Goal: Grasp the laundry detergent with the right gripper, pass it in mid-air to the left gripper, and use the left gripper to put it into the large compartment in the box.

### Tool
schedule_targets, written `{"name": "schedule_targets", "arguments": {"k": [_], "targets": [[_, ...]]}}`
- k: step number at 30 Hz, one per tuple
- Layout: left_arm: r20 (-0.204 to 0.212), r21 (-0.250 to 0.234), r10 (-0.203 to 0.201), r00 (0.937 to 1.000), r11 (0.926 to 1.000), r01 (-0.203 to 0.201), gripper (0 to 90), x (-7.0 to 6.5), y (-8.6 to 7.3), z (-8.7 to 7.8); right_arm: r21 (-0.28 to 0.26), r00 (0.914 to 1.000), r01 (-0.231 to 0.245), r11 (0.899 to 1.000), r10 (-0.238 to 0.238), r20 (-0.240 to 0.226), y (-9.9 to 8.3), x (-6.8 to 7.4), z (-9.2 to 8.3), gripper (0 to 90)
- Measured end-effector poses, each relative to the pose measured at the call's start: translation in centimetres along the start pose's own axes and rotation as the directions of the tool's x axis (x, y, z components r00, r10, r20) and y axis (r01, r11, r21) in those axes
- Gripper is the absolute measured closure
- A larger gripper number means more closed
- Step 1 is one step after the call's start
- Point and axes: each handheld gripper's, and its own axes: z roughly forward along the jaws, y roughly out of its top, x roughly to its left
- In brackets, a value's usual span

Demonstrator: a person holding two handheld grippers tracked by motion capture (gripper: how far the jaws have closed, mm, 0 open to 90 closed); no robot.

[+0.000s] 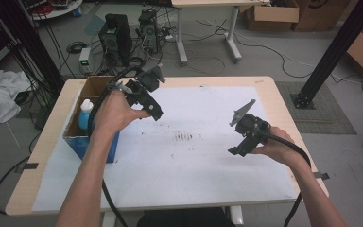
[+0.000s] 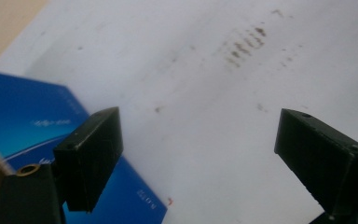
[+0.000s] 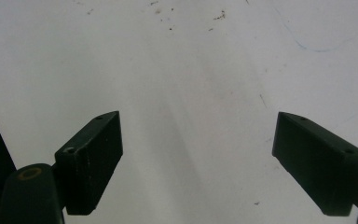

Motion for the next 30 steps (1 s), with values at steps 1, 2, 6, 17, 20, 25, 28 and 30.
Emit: {"name": "schedule_targets", "arguments": {"k": [1,2,6,17,20,25,28,30], "targets": [[0.014,0.006,0.023,0.9996,0.9997,-0.023,16.0,-0.4,0.1,0.2,0.003,1.0000,-0.005,1.000,0.005,0.001,-0.1,0.0,0.0,15.9],[0.021,0.010,0.039,0.9990,0.9992,-0.040,16.0,-0.6,0.2,0.4,0.005,1.0000,-0.006,1.000,0.006,0.003,-0.1,0.0,-0.1,15.9],[0.042,0.030,0.074,0.9964,0.9967,-0.076,16.0,-1.4,0.2,1.3,0.006,0.9999,-0.010,1.000,0.010,0.006,-0.4,0.0,-0.1,15.9],[0.076,0.080,0.108,0.9913,0.9903,-0.114,16.4,-3.0,-0.5,4.7,0.006,0.9999,-0.012,1.000,0.012,0.007,-0.2,-0.1,-0.1,15.9],[0.079,0.089,0.114,0.9904,0.9887,-0.121,16.5,-3.2,-0.7,5.2,0.005,0.9999,-0.012,1.000,0.012,0.006,-0.1,-0.1,-0.1,15.9],[0.088,0.093,0.109,0.9902,0.9888,-0.117,16.5,-3.3,-0.8,5.7,0.011,0.9999,-0.015,1.000,0.015,0.003,0.0,-0.1,0.1,15.9],[0.088,0.093,0.116,0.9894,0.9879,-0.124,16.5,-3.3,-0.9,6.0,0.013,0.9998,-0.017,1.000,0.017,0.006,-0.1,-0.1,0.2,15.9],[0.087,0.099,0.117,0.9893,0.9872,-0.125,16.5,-3.4,-0.9,6.1,0.014,0.9999,-0.016,1.000,0.016,0.005,-0.1,-0.1,0.3,15.9]]}}
